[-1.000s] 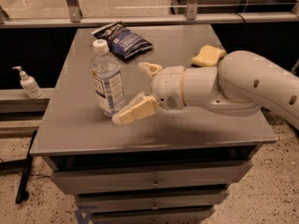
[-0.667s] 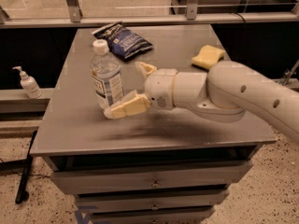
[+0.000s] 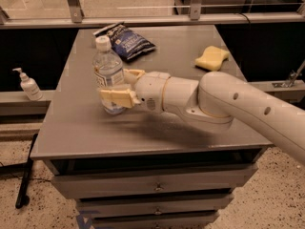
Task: Move blue plastic bottle near sponge
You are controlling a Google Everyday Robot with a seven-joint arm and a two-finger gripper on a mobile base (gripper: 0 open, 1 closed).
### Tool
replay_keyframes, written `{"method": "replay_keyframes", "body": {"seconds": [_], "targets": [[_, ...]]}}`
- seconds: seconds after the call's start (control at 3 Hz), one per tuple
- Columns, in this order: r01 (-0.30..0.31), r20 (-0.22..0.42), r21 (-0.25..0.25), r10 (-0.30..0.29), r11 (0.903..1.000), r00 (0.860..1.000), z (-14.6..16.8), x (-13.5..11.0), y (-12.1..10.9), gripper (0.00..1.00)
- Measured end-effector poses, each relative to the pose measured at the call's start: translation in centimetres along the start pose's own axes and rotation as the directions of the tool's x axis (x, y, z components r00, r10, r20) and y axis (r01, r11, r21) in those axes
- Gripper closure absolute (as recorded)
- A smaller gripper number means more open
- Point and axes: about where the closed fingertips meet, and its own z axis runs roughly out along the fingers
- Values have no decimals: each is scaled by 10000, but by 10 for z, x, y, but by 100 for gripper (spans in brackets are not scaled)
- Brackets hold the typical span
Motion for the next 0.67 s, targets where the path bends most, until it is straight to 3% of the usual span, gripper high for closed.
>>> {"method": "replay_keyframes", "body": {"seconds": [0.33,0.67], "targets": [[-128,160,187,125,9997,9998,-6,-2,-3,70],[180,89,595,-185,9981,9998,-33,-10,-16,94]]}}
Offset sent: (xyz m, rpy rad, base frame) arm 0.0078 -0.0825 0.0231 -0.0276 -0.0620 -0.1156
